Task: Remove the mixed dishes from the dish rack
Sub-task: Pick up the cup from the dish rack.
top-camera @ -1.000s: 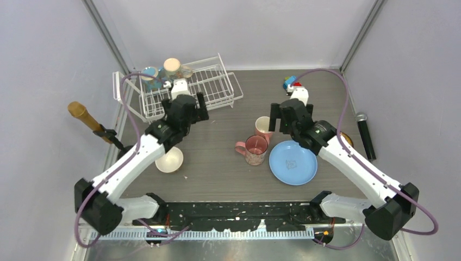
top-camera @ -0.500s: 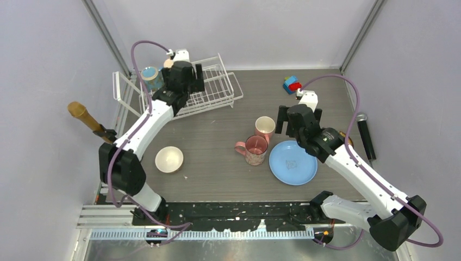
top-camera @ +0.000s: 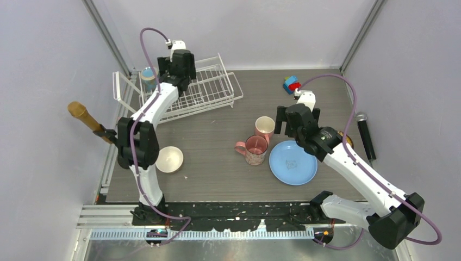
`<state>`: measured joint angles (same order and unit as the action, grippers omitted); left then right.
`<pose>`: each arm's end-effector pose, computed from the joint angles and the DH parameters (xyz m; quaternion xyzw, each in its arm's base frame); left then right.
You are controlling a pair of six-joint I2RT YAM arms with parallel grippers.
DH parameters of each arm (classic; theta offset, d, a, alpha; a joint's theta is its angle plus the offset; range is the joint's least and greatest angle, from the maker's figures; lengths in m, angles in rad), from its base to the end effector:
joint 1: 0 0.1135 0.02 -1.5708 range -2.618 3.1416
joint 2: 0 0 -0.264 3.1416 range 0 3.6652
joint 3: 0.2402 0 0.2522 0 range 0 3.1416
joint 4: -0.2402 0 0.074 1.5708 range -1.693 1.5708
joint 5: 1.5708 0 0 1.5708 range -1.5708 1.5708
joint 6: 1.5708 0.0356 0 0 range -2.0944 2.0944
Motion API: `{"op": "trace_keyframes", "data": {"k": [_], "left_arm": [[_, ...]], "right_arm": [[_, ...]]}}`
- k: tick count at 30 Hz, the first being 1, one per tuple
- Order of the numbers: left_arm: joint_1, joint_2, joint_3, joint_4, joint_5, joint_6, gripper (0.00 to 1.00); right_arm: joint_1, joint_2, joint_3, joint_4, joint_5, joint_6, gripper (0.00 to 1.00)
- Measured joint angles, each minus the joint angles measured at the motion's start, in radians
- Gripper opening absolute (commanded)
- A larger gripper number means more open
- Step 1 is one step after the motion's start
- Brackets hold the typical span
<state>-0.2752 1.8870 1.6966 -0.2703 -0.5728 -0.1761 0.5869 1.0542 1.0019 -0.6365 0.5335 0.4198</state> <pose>0.4355 -0.1029 0.3308 -0.1083 0.8216 0.1209 0.5464 0.1917 0.1057 0.3236 0.0393 0.8787 -0.0102 0.4757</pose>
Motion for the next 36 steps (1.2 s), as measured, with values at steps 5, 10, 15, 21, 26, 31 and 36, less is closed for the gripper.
{"op": "trace_keyframes", "data": {"k": [5, 10, 15, 21, 26, 31, 36], "left_arm": [[0.022, 0.079, 0.016, 0.051, -0.021, 0.004, 0.99], [0.044, 0.106, 0.016, 0.105, -0.021, -0.003, 0.99], [0.077, 0.121, 0.016, 0.203, -0.029, -0.006, 0.99], [0.094, 0.180, 0.041, 0.283, -0.018, -0.003, 0.99], [0.095, 0.239, 0.077, 0.305, -0.006, -0.001, 0.99], [0.108, 0.256, 0.082, 0.320, 0.016, -0.032, 0.99], [0.133, 0.259, 0.084, 0.336, 0.047, -0.068, 0.99]], "right_arm": [[0.000, 0.012, 0.000, -0.001, -0.004, 0.000, 1.00], [0.000, 0.020, 0.000, -0.009, -0.007, 0.000, 1.00], [0.000, 0.020, 0.000, -0.016, -0.014, -0.008, 1.00], [0.000, 0.068, 0.000, -0.016, -0.017, -0.024, 1.00], [0.000, 0.092, 0.004, -0.015, -0.024, -0.031, 1.00], [0.000, 0.095, 0.010, -0.013, -0.023, -0.047, 1.00], [0.000, 0.117, 0.011, -0.010, -0.023, -0.059, 1.00]]}}
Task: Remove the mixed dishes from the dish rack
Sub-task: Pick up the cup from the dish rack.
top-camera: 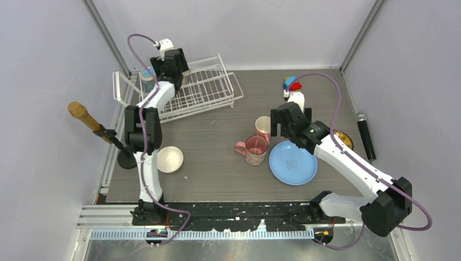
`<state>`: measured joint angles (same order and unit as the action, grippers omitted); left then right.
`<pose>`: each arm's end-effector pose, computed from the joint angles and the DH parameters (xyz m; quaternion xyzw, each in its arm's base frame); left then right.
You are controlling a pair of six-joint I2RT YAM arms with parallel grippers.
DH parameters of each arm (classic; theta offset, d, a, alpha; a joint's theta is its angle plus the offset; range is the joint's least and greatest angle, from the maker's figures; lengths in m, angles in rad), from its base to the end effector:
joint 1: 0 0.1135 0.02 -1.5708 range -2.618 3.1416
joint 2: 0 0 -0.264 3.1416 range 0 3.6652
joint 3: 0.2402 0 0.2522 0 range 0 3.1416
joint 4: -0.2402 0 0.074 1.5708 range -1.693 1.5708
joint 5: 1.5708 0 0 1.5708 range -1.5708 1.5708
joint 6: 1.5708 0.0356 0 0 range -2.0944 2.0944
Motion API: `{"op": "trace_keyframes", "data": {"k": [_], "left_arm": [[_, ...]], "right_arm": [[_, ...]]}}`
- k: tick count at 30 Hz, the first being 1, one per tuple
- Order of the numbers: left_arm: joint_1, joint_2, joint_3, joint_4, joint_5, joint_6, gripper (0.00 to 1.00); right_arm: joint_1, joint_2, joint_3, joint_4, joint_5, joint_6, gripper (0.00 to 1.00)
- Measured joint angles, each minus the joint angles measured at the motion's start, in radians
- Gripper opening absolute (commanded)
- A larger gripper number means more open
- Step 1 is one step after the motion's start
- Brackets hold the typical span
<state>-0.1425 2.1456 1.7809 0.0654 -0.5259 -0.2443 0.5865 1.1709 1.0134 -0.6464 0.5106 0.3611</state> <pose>0.5112 -0.0553 0.2729 -0.1937 0.7681 0.0950 0.6029 0.2107 0.1191 0.3019 -0.0070 0.9023 -0.0432 0.4290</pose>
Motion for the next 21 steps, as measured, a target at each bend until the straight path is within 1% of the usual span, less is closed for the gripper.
{"op": "trace_keyframes", "data": {"k": [6, 17, 19, 21], "left_arm": [[0.023, 0.022, 0.012, 0.022, 0.049, -0.037, 0.99], [0.025, 0.054, 0.013, 0.084, 0.075, -0.049, 0.99], [0.026, 0.060, 0.013, 0.095, 0.077, -0.049, 0.94], [0.027, 0.064, 0.013, 0.106, 0.080, -0.053, 0.85]], "right_arm": [[-0.002, 0.025, 0.000, 0.003, 0.000, -0.012, 1.00], [-0.002, 0.025, 0.000, 0.003, 0.001, -0.019, 1.00], [-0.002, 0.025, 0.000, 0.003, 0.001, -0.019, 1.00], [-0.002, 0.025, 0.000, 0.003, 0.001, -0.019, 1.00]]}}
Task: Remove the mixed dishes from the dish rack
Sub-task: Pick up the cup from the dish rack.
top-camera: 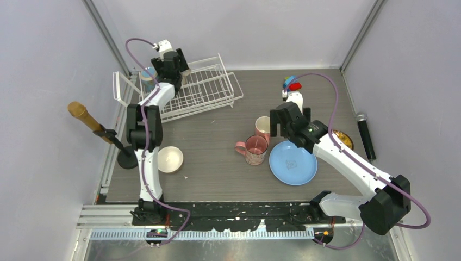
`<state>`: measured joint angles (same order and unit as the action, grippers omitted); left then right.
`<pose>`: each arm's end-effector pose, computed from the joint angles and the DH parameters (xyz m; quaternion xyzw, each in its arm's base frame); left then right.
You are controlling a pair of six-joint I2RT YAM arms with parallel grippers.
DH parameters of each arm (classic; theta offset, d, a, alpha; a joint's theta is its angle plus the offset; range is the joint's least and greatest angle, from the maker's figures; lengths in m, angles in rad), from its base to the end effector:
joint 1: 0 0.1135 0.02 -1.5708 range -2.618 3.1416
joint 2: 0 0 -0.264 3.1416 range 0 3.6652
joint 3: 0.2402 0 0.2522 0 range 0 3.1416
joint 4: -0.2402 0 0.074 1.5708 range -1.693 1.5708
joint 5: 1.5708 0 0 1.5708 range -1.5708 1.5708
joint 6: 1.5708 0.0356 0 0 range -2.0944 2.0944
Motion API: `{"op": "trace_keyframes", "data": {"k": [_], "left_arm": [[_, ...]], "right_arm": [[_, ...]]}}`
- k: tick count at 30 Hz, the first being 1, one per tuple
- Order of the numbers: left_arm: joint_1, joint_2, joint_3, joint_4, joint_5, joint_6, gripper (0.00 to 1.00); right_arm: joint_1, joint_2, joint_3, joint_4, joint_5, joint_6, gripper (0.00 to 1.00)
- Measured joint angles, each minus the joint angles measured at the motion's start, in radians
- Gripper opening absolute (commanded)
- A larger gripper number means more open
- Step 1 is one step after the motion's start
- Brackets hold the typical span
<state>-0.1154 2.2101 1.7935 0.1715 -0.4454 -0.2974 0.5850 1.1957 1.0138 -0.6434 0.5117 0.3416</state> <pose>0.5270 -0.0456 0.2554 -0.2052 0.7532 0.0474 0.6231 0.2150 0.1215 0.2967 -0.0179 0.9055 -0.0534 0.4205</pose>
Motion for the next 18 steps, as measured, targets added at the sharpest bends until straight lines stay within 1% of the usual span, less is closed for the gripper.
{"op": "trace_keyframes", "data": {"k": [2, 4, 6, 9, 10, 12, 13, 18], "left_arm": [[0.000, 0.000, 0.000, 0.005, 0.004, -0.007, 0.74], [0.001, 0.000, -0.001, 0.012, 0.013, -0.012, 0.61], [0.001, 0.000, -0.009, 0.024, 0.021, -0.019, 0.45], [0.001, 0.000, -0.025, 0.056, 0.028, -0.031, 0.24], [0.001, -0.001, -0.031, 0.066, 0.034, -0.035, 0.15], [0.001, -0.006, -0.041, 0.079, 0.055, -0.039, 0.02], [0.002, -0.010, -0.045, 0.079, 0.068, -0.040, 0.00], [0.003, -0.039, -0.071, 0.070, 0.113, -0.047, 0.00]], "right_arm": [[0.000, 0.000, 0.000, 0.000, 0.000, 0.000, 1.00], [0.000, 0.000, 0.000, 0.000, 0.000, -0.001, 1.00], [0.000, 0.000, 0.000, 0.000, 0.000, -0.003, 0.99], [0.000, 0.000, 0.000, 0.000, 0.000, -0.004, 0.97], [0.000, 0.000, 0.000, 0.000, 0.000, -0.004, 0.97], [0.000, -0.001, 0.000, 0.000, 0.000, -0.004, 0.97], [0.000, -0.002, 0.000, 0.000, 0.000, -0.004, 0.97], [0.000, -0.018, 0.000, 0.000, -0.001, -0.003, 0.97]]}}
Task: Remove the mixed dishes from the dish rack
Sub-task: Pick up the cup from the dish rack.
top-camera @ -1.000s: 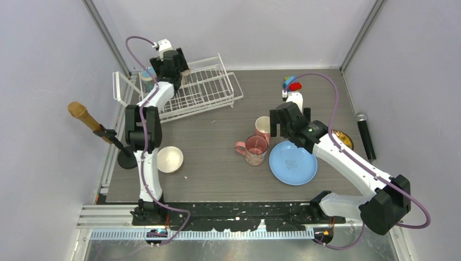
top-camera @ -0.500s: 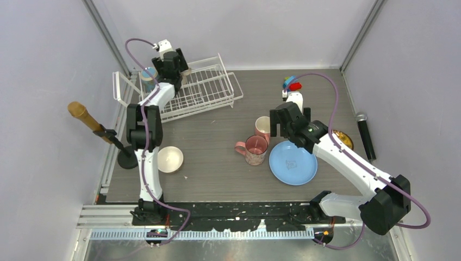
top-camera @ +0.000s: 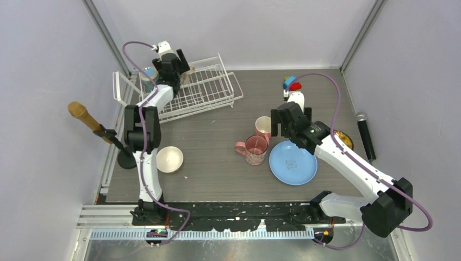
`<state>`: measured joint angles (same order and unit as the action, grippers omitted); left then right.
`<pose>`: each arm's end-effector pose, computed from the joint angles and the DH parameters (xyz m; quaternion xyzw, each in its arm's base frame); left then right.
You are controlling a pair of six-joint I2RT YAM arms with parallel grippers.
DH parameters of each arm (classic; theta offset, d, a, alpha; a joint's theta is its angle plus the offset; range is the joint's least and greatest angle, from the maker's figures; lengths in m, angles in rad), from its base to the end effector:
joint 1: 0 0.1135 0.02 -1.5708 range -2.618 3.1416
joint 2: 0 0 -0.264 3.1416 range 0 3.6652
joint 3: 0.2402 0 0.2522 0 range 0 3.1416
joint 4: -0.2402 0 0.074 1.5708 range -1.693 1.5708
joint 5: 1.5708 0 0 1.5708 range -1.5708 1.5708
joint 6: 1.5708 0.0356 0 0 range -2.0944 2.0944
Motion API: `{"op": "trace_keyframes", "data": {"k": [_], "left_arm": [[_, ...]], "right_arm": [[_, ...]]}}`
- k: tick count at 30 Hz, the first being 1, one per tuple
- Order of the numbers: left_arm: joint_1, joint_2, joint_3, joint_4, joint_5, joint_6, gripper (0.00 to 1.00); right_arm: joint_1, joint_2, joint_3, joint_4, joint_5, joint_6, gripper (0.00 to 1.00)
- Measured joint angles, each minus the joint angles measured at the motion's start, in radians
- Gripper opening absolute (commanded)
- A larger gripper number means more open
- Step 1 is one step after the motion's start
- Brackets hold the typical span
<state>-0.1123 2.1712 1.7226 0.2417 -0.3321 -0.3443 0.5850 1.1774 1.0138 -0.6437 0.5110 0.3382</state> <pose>0.5193 -0.0469 0.2570 -0.1921 0.7485 -0.0157 0.6345 0.2121 0.1196 0.3007 -0.0171 0.9026 -0.0495 0.4272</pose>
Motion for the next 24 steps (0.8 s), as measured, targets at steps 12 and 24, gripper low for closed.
{"op": "trace_keyframes", "data": {"k": [12, 24], "left_arm": [[0.000, -0.099, -0.064, -0.043, -0.004, -0.017, 0.00], [-0.003, -0.138, -0.064, -0.103, -0.037, -0.025, 0.00]], "right_arm": [[0.000, -0.040, 0.000, 0.000, 0.000, 0.001, 0.96], [0.000, -0.054, 0.000, 0.003, -0.003, 0.001, 0.96]]}}
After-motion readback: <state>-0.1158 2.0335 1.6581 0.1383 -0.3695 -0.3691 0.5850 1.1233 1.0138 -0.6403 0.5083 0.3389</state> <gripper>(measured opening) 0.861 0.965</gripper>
